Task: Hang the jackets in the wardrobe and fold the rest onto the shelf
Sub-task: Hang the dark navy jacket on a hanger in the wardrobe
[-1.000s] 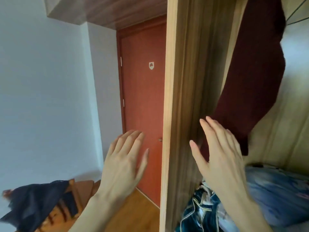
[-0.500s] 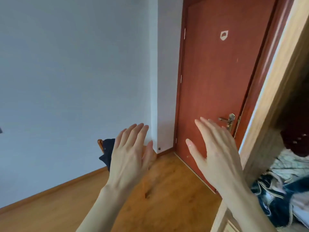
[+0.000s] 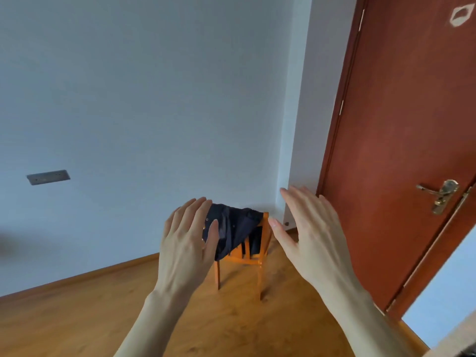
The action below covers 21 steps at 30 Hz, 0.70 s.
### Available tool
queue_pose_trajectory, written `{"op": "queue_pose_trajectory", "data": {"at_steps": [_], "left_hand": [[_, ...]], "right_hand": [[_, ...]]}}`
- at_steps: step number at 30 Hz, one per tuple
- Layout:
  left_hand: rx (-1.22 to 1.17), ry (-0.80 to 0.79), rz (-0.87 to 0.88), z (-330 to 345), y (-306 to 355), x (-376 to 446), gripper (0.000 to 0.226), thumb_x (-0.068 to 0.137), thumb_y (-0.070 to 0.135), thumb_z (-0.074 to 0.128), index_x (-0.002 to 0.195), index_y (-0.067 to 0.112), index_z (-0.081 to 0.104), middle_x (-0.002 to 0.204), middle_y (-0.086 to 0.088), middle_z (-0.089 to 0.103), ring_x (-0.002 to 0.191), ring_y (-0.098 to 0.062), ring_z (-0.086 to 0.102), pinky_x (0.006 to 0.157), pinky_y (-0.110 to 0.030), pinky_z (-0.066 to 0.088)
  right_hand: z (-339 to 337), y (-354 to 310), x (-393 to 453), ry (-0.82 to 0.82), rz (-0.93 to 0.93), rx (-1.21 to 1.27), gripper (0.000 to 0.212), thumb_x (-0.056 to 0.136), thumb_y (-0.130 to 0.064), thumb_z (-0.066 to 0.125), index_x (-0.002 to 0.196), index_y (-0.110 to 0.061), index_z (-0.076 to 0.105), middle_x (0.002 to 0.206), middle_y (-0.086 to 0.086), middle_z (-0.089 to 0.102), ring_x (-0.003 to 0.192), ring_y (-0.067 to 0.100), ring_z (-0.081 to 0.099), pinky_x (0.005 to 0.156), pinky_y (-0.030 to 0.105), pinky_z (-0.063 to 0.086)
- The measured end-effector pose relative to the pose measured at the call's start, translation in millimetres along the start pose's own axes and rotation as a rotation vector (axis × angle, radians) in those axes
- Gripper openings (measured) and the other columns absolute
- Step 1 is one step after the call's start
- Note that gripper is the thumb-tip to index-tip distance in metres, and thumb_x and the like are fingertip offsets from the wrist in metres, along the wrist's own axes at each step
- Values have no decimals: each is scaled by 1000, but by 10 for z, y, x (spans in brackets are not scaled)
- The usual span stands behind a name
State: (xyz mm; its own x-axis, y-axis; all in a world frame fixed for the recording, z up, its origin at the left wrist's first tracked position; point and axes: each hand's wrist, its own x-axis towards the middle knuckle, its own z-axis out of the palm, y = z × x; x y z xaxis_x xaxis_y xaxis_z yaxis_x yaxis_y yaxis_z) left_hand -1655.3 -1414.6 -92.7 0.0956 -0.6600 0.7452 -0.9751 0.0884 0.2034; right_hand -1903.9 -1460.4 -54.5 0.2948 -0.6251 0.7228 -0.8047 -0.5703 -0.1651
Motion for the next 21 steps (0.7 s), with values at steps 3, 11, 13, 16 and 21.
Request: {"op": "queue_pose_trajectory", "data": {"at_steps": [3, 11, 13, 16, 21], "left_hand": [[-3, -3, -25, 292, -278, 109, 46, 109, 39, 42, 142, 13, 59, 144, -2, 62, 142, -22, 49, 115, -40, 41], [-10, -75, -90, 1154, -993, 386, 40, 108, 34, 46, 141, 16, 58, 145, -1, 60, 143, -22, 48, 115, -38, 38], [-14, -103, -129, 1301, -1159, 385, 40, 107, 34, 47, 142, 16, 57, 145, -1, 61, 143, -22, 47, 115, -39, 39], [-16, -134, -158, 1523, -1404, 370, 40, 107, 34, 48, 140, 16, 59, 144, -1, 61, 143, -22, 48, 115, -39, 39], [-30, -211, -184, 1989, -1806, 380, 37, 107, 33, 48, 139, 18, 58, 142, 1, 61, 140, -19, 50, 113, -37, 40]], "right_hand": [[407, 45, 224, -34, 16, 45, 55, 101, -45, 61, 144, -10, 58, 146, 10, 60, 139, 31, 54, 112, 55, 45], [1600, 182, 675, -148, 46, 87, 56, 101, -47, 62, 145, -13, 56, 146, 7, 60, 139, 28, 53, 113, 51, 45], [1854, 165, 750, -167, 49, 103, 54, 100, -46, 63, 142, -12, 58, 142, 6, 62, 133, 27, 56, 113, 47, 45], [2240, 131, 820, -189, 65, 136, 53, 99, -43, 66, 139, -10, 61, 139, 6, 64, 130, 27, 59, 113, 46, 45], [2908, 97, 844, -298, 140, 148, 54, 96, -39, 71, 139, -7, 62, 140, 9, 65, 133, 29, 59, 109, 51, 49]]}}
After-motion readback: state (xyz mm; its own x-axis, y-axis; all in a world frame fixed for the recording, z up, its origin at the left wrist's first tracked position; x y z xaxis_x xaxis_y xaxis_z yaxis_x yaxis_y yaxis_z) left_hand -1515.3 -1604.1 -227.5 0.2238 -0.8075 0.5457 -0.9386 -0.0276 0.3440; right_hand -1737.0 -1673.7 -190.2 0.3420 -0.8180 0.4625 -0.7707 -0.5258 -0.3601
